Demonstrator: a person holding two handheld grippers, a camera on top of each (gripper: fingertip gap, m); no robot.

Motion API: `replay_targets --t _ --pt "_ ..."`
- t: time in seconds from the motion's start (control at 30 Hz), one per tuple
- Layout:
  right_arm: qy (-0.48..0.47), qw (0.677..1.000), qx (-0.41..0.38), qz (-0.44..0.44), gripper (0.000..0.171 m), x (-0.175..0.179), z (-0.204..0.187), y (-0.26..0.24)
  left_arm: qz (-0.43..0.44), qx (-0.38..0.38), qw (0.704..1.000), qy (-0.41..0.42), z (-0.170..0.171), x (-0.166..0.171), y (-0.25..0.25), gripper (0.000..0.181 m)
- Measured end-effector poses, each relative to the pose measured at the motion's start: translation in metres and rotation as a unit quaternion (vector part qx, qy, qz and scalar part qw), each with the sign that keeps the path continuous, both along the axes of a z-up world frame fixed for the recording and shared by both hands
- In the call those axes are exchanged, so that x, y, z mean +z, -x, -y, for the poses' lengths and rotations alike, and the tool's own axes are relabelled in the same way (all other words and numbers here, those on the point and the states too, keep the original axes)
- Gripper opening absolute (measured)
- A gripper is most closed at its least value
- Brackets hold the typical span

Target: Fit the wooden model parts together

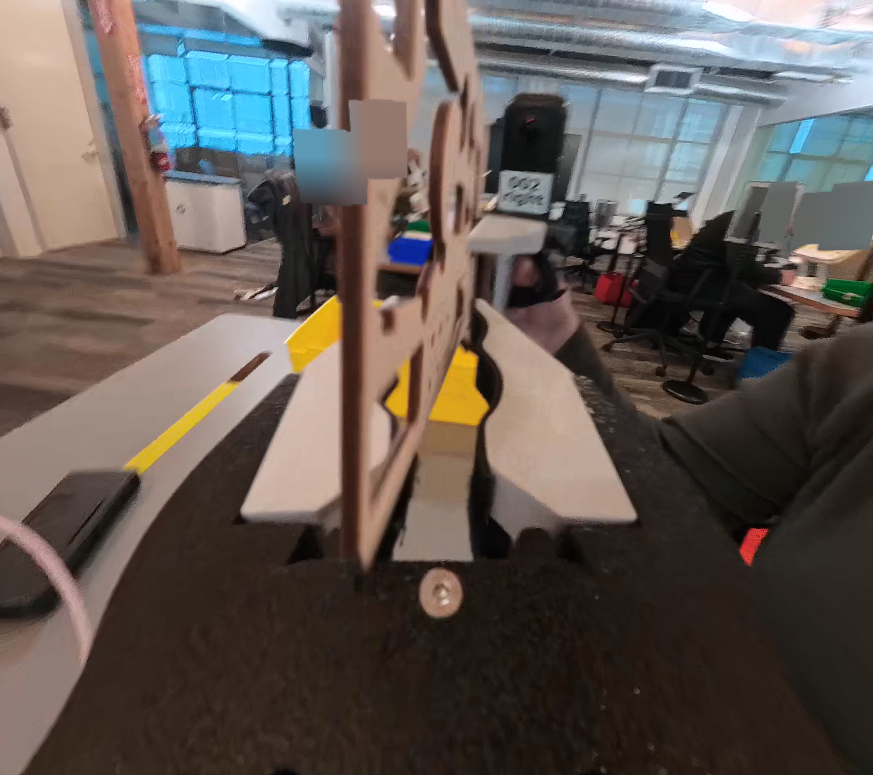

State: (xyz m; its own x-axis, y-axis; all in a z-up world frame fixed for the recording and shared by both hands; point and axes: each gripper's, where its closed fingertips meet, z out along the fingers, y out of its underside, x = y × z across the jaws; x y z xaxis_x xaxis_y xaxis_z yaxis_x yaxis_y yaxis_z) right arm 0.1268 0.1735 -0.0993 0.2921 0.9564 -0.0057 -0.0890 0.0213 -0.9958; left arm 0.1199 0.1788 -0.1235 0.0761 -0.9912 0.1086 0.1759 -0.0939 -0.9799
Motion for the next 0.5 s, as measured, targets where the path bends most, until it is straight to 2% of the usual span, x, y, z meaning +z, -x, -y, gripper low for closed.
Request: replay_targets --t 0.07,0.13,0.23,0.33,0.5 --pt "0.018 0.999 -0.023 -0.032 0.000 0.006 -0.010 -0.017 -0.035 0.053 0.998 0.014 -0.022 -0.014 0.007 0.045" --pt "0.037 0.995 -0.083 -0.033 0.000 0.002 -0.028 -0.041 -0.082 0.129 0.988 -0.013 -0.047 -0.027 0.022 0.049" --pt "0.069 0.977 -0.198 0.033 0.000 -0.026 -0.061 -0.076 -0.140 0.236 0.960 -0.061 -0.072 -0.036 0.052 0.050" --pt "0.117 0.958 -0.243 0.099 0.000 -0.060 -0.082 -0.088 -0.114 0.251 0.959 -0.069 -0.071 -0.022 0.064 0.044" --pt "0.258 0.934 -0.202 0.143 0.000 -0.127 -0.105 -0.071 -0.094 0.256 0.959 -0.079 -0.067 -0.012 0.067 0.041"
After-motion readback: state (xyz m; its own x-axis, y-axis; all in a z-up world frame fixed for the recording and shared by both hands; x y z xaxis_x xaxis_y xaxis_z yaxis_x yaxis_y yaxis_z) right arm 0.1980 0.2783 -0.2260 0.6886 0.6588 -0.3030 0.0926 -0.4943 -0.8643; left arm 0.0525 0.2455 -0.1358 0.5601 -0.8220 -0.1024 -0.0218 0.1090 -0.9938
